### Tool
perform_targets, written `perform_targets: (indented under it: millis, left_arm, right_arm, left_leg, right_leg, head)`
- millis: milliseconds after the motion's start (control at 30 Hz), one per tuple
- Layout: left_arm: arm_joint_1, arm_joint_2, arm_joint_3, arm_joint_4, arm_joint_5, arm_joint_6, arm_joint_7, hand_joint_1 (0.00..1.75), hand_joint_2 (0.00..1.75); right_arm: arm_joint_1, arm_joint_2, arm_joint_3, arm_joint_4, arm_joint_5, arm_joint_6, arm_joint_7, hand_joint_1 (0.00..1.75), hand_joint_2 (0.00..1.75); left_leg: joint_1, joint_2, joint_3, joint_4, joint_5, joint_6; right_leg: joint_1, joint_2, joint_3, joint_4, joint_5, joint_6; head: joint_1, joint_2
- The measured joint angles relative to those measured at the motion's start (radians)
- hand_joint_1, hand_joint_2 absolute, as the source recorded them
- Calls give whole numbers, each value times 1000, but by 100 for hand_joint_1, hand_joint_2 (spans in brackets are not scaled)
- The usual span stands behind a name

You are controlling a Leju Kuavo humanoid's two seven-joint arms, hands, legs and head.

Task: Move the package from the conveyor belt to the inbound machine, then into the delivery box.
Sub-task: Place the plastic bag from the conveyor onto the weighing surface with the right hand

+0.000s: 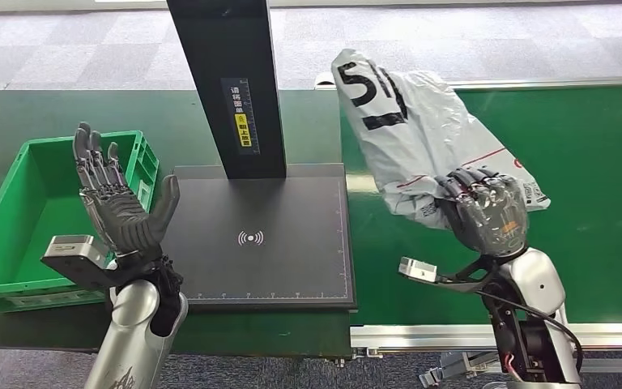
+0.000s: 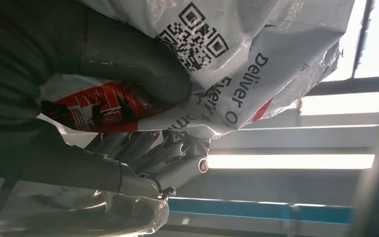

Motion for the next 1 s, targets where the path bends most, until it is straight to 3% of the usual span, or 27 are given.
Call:
perform_targets:
  millis: [267,467,767,1000]
  left_arm:
    - [2,-29,2,-69,7,-21,0,0,175]
    - [2,-42,4,-79,7,-33,0,0,175]
    - [-14,-76,-7,-64,9,-53,0,0,175]
    - [-34,-79,-33,-30,19,-58,0,0,175]
  right_arm:
    - [-99,18,340,151,26,46,34,175,175]
    - [-148,38,477,249,-22,86,9,175,175]
    - [-217,188,693,447,-163,168,-7,175,175]
    - [-235,239,820,503,-288,171,-8,175,175]
  left_leg:
    - [0,0,1,0,0,0]
    - [0,1,0,0,0,0]
    - [1,3,1,0,0,0]
    - [0,3,1,0,0,0]
  right_leg:
    - [0,0,0,0,0,0]
    - [0,0,0,0,0,0]
    - [1,1,0,0,0,0]
    - [1,1,0,0,0,0]
  head:
    - [0,0]
    - [0,0]
    - [0,0]
    - [0,0]
